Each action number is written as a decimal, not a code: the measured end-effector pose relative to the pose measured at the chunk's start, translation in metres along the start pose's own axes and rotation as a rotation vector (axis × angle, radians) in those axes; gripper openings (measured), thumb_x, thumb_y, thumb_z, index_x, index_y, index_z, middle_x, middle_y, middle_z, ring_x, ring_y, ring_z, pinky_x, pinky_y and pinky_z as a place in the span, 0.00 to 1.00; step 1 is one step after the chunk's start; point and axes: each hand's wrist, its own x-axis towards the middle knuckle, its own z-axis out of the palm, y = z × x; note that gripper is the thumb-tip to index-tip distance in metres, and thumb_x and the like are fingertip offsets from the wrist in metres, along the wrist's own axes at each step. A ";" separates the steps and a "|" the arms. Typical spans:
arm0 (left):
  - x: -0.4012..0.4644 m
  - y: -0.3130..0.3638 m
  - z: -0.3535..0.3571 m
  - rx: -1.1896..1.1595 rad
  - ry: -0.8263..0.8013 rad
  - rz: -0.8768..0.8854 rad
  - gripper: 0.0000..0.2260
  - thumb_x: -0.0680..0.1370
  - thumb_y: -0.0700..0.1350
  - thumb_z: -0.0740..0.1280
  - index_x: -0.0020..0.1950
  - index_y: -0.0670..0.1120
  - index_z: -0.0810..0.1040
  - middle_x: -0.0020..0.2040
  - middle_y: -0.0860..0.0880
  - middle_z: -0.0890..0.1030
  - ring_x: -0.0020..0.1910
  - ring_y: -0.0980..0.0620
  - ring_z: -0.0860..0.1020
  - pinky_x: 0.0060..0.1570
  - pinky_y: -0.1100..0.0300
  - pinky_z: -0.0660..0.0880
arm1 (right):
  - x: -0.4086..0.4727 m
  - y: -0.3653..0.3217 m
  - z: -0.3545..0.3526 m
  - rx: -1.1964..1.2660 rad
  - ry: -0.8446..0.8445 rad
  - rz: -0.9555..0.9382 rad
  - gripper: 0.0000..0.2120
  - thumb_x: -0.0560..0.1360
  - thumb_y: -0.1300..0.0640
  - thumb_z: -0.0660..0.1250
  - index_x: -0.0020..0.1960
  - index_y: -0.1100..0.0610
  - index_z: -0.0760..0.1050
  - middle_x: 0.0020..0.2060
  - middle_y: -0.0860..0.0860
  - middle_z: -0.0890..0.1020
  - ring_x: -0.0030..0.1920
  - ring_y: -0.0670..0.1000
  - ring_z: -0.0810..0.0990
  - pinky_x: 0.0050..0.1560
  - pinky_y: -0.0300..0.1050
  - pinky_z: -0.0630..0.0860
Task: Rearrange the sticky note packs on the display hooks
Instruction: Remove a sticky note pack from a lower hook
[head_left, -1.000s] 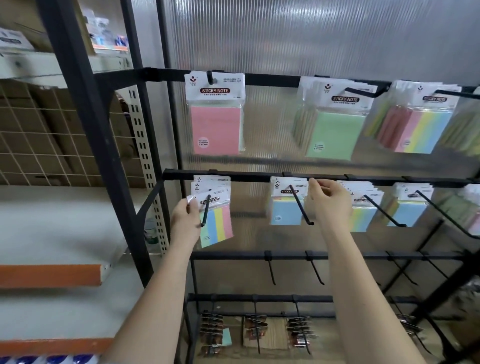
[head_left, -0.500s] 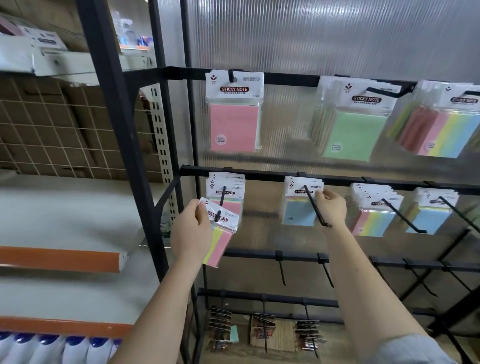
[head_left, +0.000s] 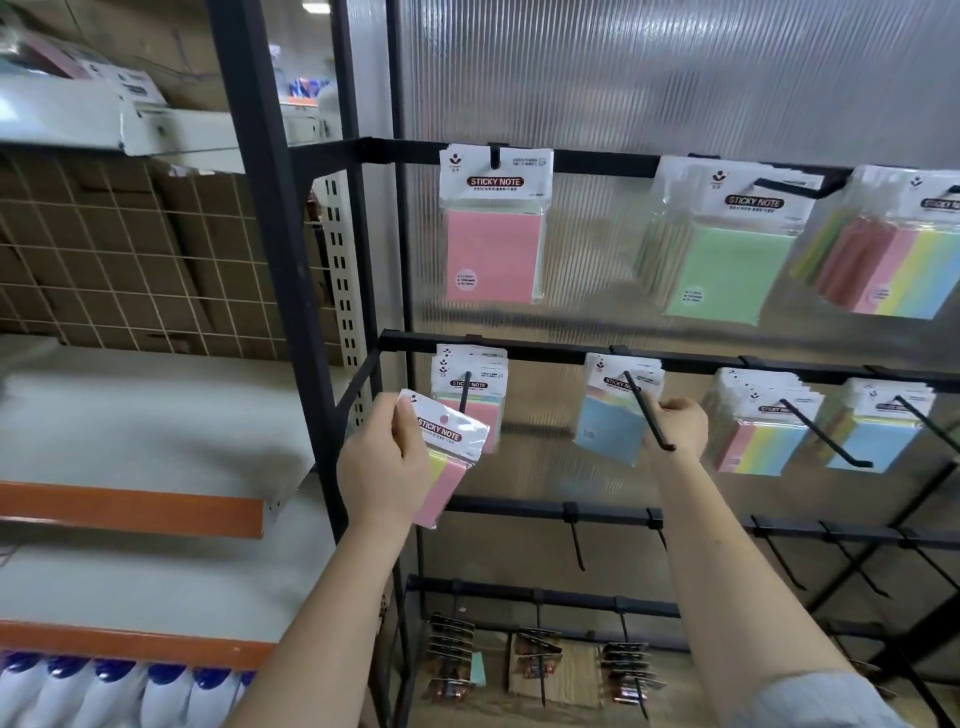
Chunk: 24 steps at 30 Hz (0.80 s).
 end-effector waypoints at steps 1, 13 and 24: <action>0.002 0.001 -0.001 -0.007 0.006 -0.003 0.19 0.78 0.59 0.49 0.46 0.48 0.72 0.42 0.50 0.82 0.36 0.56 0.79 0.27 0.65 0.71 | -0.001 0.000 0.001 0.033 -0.028 -0.010 0.15 0.77 0.52 0.65 0.54 0.63 0.77 0.43 0.53 0.77 0.45 0.54 0.75 0.43 0.43 0.67; 0.014 0.011 -0.012 -0.028 -0.041 0.050 0.16 0.78 0.60 0.49 0.45 0.51 0.69 0.40 0.53 0.80 0.35 0.57 0.79 0.26 0.68 0.67 | -0.027 0.012 -0.022 0.094 -0.081 -0.102 0.16 0.80 0.52 0.60 0.38 0.59 0.75 0.28 0.52 0.68 0.30 0.47 0.62 0.30 0.42 0.57; 0.020 0.014 -0.023 -0.067 -0.133 0.057 0.19 0.76 0.61 0.47 0.42 0.49 0.68 0.37 0.55 0.76 0.33 0.58 0.77 0.25 0.68 0.65 | -0.088 0.013 -0.050 0.031 0.092 -0.137 0.18 0.81 0.52 0.57 0.42 0.65 0.74 0.29 0.53 0.68 0.30 0.49 0.63 0.30 0.42 0.59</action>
